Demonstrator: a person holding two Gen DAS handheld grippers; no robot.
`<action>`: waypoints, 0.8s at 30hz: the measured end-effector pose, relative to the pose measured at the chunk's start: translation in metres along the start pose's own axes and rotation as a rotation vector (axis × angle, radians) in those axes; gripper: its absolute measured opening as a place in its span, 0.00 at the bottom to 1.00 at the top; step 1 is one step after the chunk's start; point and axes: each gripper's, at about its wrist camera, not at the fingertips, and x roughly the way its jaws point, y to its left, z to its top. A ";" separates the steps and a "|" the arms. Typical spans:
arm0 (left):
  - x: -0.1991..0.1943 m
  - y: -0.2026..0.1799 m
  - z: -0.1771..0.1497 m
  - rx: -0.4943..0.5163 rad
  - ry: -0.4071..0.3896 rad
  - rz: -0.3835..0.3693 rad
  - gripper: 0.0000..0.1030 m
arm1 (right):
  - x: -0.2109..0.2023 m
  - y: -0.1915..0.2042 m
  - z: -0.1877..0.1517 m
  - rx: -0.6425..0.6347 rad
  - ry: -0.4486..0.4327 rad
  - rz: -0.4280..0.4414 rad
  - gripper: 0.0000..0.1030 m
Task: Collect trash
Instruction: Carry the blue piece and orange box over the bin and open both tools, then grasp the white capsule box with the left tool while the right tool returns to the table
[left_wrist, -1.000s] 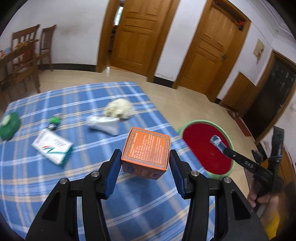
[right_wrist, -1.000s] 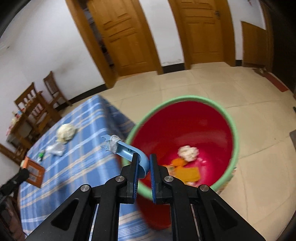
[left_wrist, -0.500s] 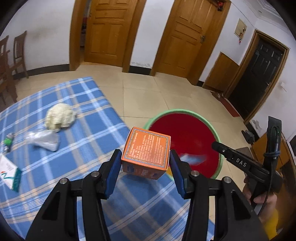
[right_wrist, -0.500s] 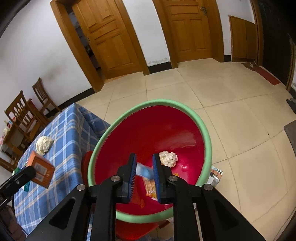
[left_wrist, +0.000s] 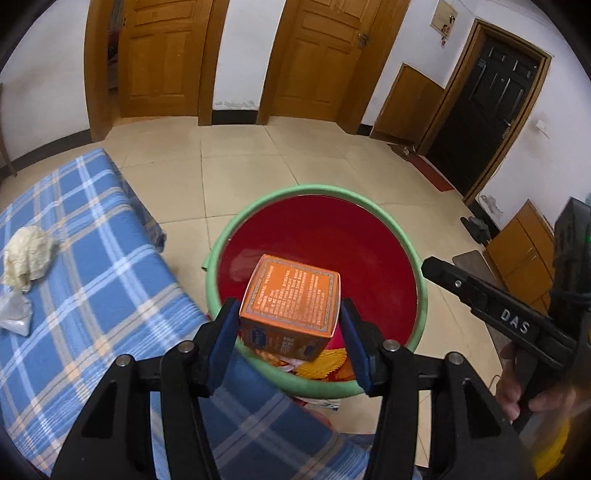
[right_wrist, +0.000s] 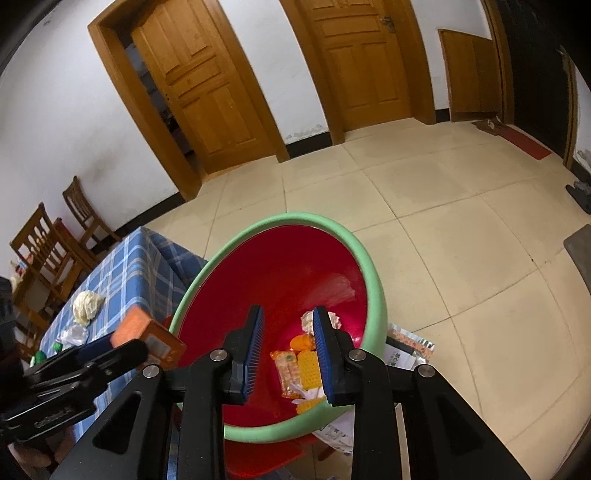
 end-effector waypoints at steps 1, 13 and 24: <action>0.002 0.000 0.000 -0.012 0.001 -0.010 0.56 | 0.000 -0.001 -0.001 0.005 -0.001 0.000 0.27; -0.028 0.039 -0.015 -0.195 -0.032 0.066 0.60 | -0.011 0.001 -0.009 0.018 -0.006 0.022 0.29; -0.090 0.100 -0.043 -0.350 -0.120 0.221 0.60 | -0.018 0.032 -0.019 -0.031 0.002 0.072 0.39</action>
